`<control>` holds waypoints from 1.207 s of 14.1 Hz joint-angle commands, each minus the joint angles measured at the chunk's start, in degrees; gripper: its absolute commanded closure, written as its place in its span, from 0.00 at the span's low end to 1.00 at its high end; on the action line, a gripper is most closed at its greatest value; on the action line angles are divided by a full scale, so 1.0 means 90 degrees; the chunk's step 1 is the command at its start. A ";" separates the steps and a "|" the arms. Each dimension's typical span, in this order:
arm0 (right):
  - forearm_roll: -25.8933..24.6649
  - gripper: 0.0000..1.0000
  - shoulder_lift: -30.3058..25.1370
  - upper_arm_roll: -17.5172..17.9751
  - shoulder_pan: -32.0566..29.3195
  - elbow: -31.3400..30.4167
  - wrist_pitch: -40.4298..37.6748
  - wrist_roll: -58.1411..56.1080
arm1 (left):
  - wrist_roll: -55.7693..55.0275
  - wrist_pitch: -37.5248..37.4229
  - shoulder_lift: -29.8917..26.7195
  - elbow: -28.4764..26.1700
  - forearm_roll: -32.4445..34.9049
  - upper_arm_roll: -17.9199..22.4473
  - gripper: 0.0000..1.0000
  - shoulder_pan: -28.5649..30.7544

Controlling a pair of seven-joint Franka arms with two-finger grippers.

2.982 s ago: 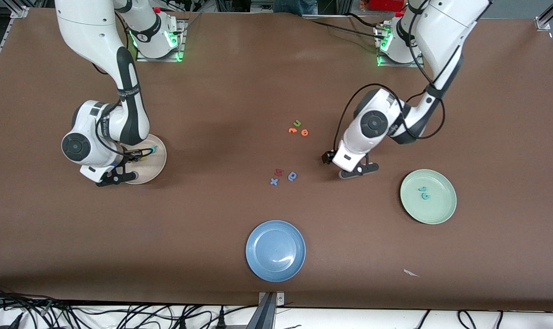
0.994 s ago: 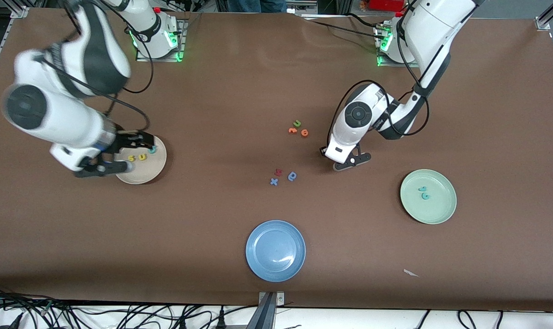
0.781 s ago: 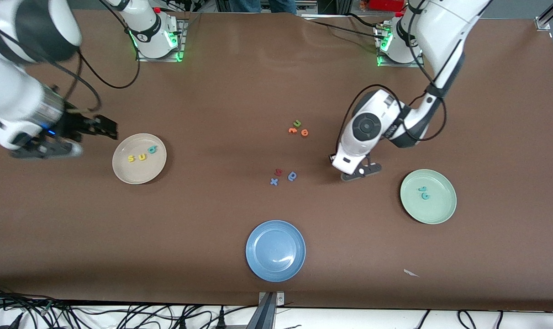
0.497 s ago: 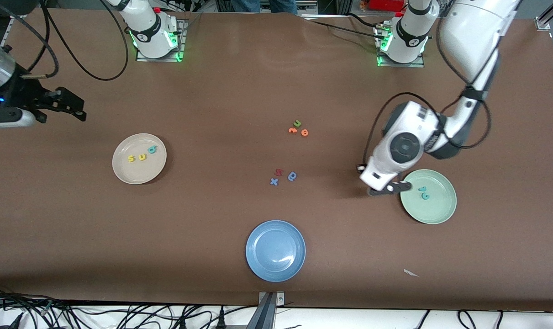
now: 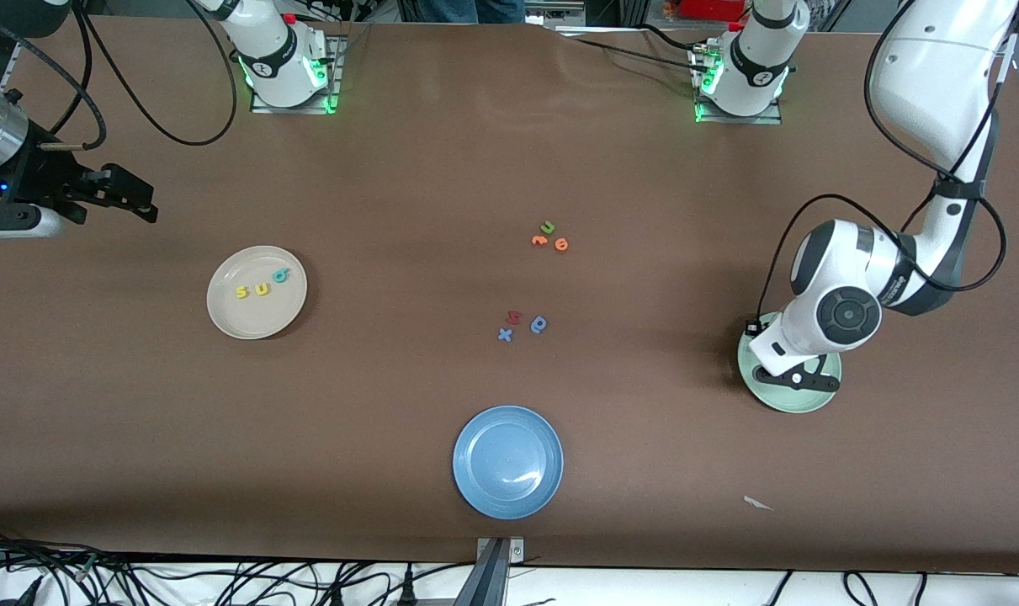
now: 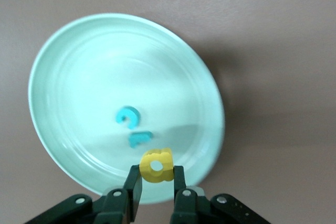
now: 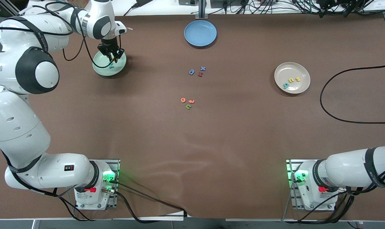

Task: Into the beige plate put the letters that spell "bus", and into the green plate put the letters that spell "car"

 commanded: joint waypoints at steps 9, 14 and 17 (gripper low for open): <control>-0.0290 0.00 0.0016 -0.0047 0.0077 -0.0026 -0.0011 0.0209 | -0.0057 -0.0439 0.0017 0.1164 -0.0739 -0.0010 0.00 0.0225; -0.0290 0.00 0.0016 -0.0047 0.0097 -0.0026 0.0028 0.0209 | 0.0244 -0.1759 -0.0548 0.1497 -0.0981 -0.0001 0.00 0.0362; -0.0300 0.00 0.0016 -0.0047 0.0097 -0.0026 0.0018 0.0209 | 0.1063 -0.1886 -0.1494 0.0931 -0.1879 0.0388 0.00 0.0461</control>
